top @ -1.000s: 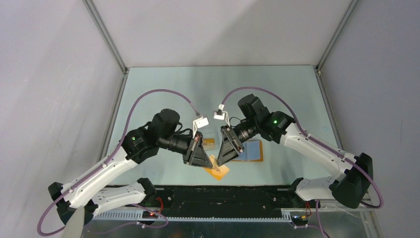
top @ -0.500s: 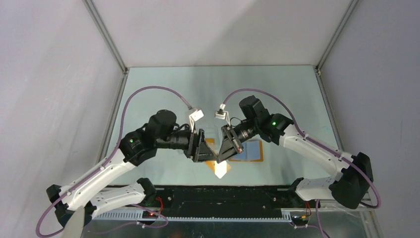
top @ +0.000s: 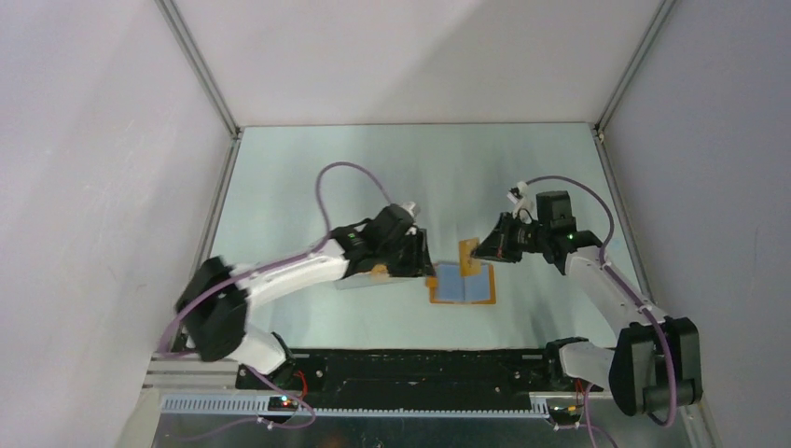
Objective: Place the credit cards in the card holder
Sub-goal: Insert the credit card into the card holder.
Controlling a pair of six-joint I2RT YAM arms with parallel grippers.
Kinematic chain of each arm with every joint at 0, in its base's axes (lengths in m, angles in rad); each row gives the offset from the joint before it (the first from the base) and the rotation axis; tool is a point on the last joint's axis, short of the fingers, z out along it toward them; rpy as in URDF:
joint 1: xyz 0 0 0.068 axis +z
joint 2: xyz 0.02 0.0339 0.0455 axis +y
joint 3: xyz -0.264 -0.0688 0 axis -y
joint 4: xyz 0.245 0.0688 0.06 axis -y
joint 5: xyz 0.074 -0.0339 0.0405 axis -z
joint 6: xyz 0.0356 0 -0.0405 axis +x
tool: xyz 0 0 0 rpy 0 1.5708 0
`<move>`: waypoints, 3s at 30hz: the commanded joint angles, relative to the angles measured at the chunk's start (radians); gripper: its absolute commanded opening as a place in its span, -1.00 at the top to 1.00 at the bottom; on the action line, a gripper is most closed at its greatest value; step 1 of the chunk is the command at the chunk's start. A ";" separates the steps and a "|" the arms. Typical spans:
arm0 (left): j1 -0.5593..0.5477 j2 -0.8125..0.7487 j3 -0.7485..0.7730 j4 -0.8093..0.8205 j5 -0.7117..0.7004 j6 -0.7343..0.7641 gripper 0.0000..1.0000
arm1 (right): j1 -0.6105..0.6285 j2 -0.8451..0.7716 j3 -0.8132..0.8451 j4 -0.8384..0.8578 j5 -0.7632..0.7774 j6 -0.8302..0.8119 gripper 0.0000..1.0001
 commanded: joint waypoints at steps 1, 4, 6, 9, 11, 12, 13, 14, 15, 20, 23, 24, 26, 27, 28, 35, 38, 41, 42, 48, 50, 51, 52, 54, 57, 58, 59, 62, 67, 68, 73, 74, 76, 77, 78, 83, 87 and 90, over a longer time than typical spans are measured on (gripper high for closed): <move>-0.021 0.213 0.175 0.074 -0.035 -0.026 0.05 | -0.072 0.036 -0.055 0.137 0.142 0.030 1.00; -0.023 0.299 0.231 0.072 -0.065 -0.019 0.27 | -0.080 0.114 -0.061 0.177 0.154 0.033 1.00; -0.022 0.348 0.254 0.072 -0.077 -0.015 0.38 | -0.079 0.160 -0.061 0.205 0.163 0.039 1.00; -0.020 0.417 0.273 0.071 -0.077 -0.013 0.50 | -0.077 0.203 -0.062 0.224 0.185 0.037 1.00; -0.020 0.443 0.268 0.070 -0.082 -0.017 0.57 | -0.075 0.226 -0.061 0.217 0.220 0.029 1.00; -0.020 0.453 0.258 0.070 -0.085 -0.020 0.58 | -0.073 0.232 -0.061 0.208 0.226 0.026 1.00; -0.021 0.456 0.252 0.068 -0.094 -0.024 0.61 | -0.069 0.239 -0.062 0.204 0.241 0.021 1.00; -0.020 0.459 0.238 0.066 -0.099 -0.024 0.63 | -0.065 0.243 -0.063 0.198 0.248 0.019 1.00; -0.020 0.458 0.231 0.066 -0.109 -0.027 0.67 | -0.059 0.251 -0.064 0.196 0.251 0.016 1.00; -0.012 0.450 0.188 0.060 -0.115 -0.032 0.77 | -0.030 0.272 -0.066 0.210 0.267 0.027 1.00; -0.009 0.457 0.181 0.053 -0.116 -0.030 0.83 | -0.016 0.291 -0.067 0.223 0.275 0.037 1.00; -0.007 0.458 0.177 0.050 -0.116 -0.031 0.85 | -0.010 0.301 -0.070 0.228 0.276 0.043 1.00; -0.004 0.458 0.172 0.046 -0.116 -0.029 0.89 | 0.000 0.312 -0.076 0.248 0.276 0.051 1.00; -0.001 0.460 0.169 0.043 -0.116 -0.028 0.91 | 0.002 0.314 -0.078 0.259 0.276 0.055 1.00; 0.002 0.463 0.168 0.040 -0.115 -0.027 0.94 | 0.006 0.321 -0.083 0.265 0.273 0.061 1.00; 0.009 0.515 0.181 0.038 -0.070 -0.025 1.00 | 0.027 0.335 -0.101 0.323 0.253 0.082 1.00; 0.011 0.521 0.180 0.038 -0.065 -0.028 1.00 | 0.026 0.328 -0.119 0.345 0.228 0.098 1.00; 0.014 0.529 0.177 0.039 -0.061 -0.033 1.00 | 0.026 0.308 -0.127 0.338 0.220 0.099 1.00; 0.014 0.532 0.177 0.038 -0.060 -0.034 1.00 | 0.026 0.303 -0.129 0.332 0.221 0.098 1.00; 0.015 0.545 0.178 0.039 -0.052 -0.040 1.00 | 0.024 0.253 -0.159 0.316 0.224 0.099 1.00; 0.015 0.548 0.178 0.038 -0.053 -0.043 1.00 | 0.025 0.247 -0.171 0.320 0.220 0.104 1.00; 0.015 0.549 0.178 0.039 -0.053 -0.043 1.00 | 0.025 0.243 -0.180 0.322 0.212 0.106 1.00; 0.014 0.551 0.178 0.039 -0.052 -0.043 1.00 | 0.024 0.242 -0.184 0.326 0.208 0.111 1.00; 0.014 0.552 0.178 0.039 -0.051 -0.044 1.00 | 0.018 0.223 -0.198 0.334 0.202 0.120 1.00; 0.015 0.552 0.176 0.038 -0.052 -0.045 1.00 | 0.015 0.199 -0.211 0.338 0.207 0.127 1.00; 0.015 0.552 0.176 0.038 -0.052 -0.045 1.00 | 0.014 0.193 -0.211 0.339 0.208 0.128 1.00; 0.016 0.553 0.176 0.038 -0.051 -0.045 1.00 | 0.014 0.191 -0.212 0.342 0.213 0.128 1.00; 0.015 0.556 0.178 0.038 -0.049 -0.045 1.00 | 0.011 0.197 -0.228 0.371 0.216 0.138 1.00; 0.014 0.559 0.178 0.038 -0.046 -0.045 1.00 | -0.006 0.204 -0.265 0.482 0.207 0.173 1.00; 0.014 0.559 0.178 0.038 -0.044 -0.045 1.00 | -0.008 0.201 -0.266 0.488 0.214 0.174 1.00; 0.014 0.566 0.181 0.038 -0.040 -0.043 1.00 | -0.006 0.188 -0.279 0.539 0.239 0.193 1.00; 0.015 0.567 0.181 0.038 -0.039 -0.043 1.00 | -0.006 0.184 -0.285 0.547 0.247 0.197 1.00; 0.015 0.567 0.181 0.038 -0.038 -0.041 1.00 | -0.004 0.174 -0.290 0.558 0.263 0.204 1.00; 0.014 0.566 0.181 0.038 -0.038 -0.042 1.00 | 0.001 0.169 -0.291 0.563 0.271 0.205 1.00; 0.014 0.567 0.182 0.038 -0.037 -0.042 1.00 | 0.003 0.168 -0.294 0.564 0.283 0.206 1.00; 0.015 0.571 0.182 0.038 -0.033 -0.041 1.00 | 0.002 0.192 -0.331 0.617 0.267 0.226 1.00; 0.014 0.572 0.181 0.039 -0.032 -0.042 1.00 | -0.007 0.190 -0.360 0.668 0.251 0.250 1.00; 0.015 0.573 0.182 0.039 -0.032 -0.042 1.00 | -0.009 0.191 -0.369 0.702 0.242 0.269 1.00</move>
